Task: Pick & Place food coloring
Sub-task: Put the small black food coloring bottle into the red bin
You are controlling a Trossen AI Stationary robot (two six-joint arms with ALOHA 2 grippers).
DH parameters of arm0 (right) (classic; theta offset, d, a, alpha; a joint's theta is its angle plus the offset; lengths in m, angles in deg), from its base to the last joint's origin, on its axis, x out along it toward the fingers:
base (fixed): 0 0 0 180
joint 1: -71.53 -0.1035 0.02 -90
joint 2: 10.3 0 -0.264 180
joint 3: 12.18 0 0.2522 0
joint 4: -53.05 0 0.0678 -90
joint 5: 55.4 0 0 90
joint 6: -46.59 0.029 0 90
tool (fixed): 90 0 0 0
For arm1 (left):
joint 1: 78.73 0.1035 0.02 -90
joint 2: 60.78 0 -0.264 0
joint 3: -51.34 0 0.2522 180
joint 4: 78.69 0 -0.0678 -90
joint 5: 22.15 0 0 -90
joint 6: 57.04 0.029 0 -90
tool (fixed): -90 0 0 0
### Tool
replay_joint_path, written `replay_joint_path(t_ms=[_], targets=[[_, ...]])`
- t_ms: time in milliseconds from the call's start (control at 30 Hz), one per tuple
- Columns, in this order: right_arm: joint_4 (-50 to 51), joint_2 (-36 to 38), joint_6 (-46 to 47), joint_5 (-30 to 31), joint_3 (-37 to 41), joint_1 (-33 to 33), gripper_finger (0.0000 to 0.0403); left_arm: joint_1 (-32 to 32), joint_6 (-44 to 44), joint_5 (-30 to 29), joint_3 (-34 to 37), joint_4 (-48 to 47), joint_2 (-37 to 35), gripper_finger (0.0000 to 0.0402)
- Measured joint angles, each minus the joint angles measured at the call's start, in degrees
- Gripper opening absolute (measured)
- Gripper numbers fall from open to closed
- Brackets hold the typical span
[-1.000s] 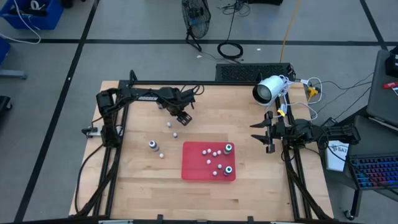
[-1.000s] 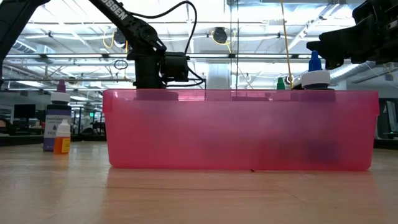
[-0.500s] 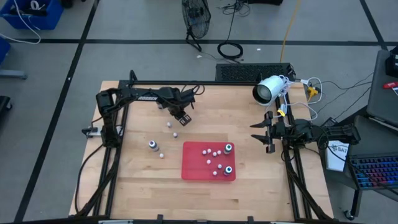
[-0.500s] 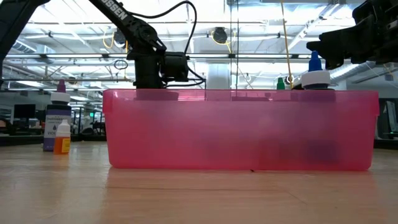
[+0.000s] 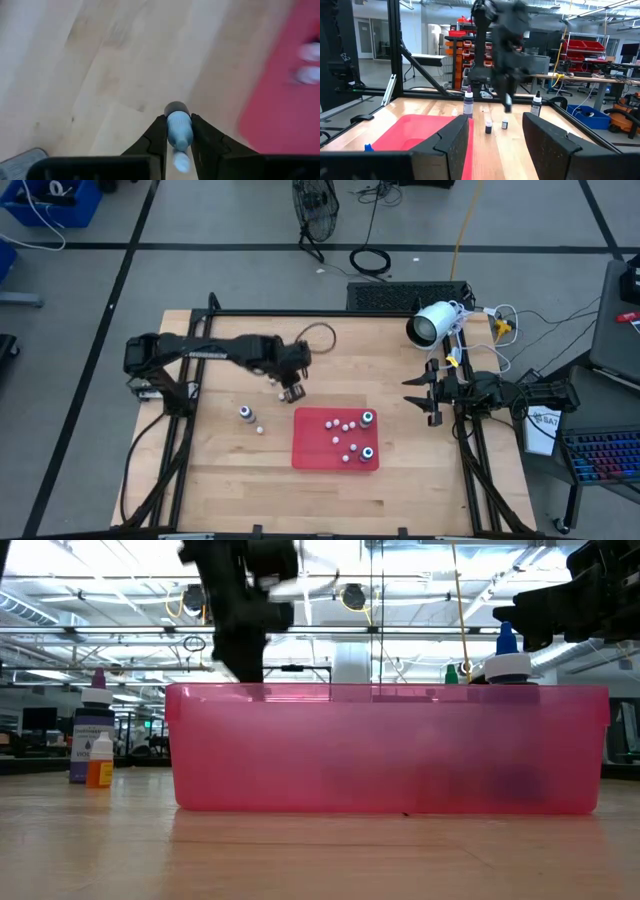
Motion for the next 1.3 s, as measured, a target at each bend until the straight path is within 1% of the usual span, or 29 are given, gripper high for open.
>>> replay_joint_path(t_ms=[100, 200, 333, 433, 500, 567, 800, 1067, 1300], targets=[[0.0, 0.0, 0.0, 0.0, 0.0, 0.0, 0.0174, -5.5, -0.9, -4.2, -4.5, -4.3, 0.1, 0.0060], [0.0, 0.0, 0.0, 0.0, 0.0, 0.0, 0.0177, -9.6, -2.9, -6.5, -10.2, -7.4, 2.3, 0.0060], [0.0, 0.0, 0.0, 0.0, 0.0, 0.0, 0.0177, -13.6, -2.1, -7.0, -15.9, -8.2, 6.9, 0.0060], [-0.1, 0.0, 0.0, 0.0, 0.0, 0.0, 0.0175, -15.2, 0.1, -7.0, -18.5, -8.2, 11.2, 0.0060], [0.0, 0.0, 0.0, 0.0, 0.0, 0.0, 0.0174, -15.6, 1.6, -6.8, -19.2, -8.2, 14.2, 0.0060], [0.0, 0.0, 0.0, 0.0, 0.0, 0.0, 0.0175, -15.5, 2.1, -5.3, -19.3, -8.7, 16.8, 0.0060], [-0.2, 0.0, 0.0, 0.0, 0.0, 0.0, 0.0177, -15.5, 0.8, -0.4, -19.4, -10.0, 23.2, 0.0060], [-0.1, 0.0, 0.0, 0.0, 0.0, 0.0, 0.0176, -15.7, 1.7, 0.1, -19.4, -9.1, 24.4, 0.0060], [-0.1, 0.0, 0.0, 0.0, 0.0, 0.0, 0.0175, -15.4, 3.4, 1.5, -19.4, -4.0, 24.4, 0.0060]])
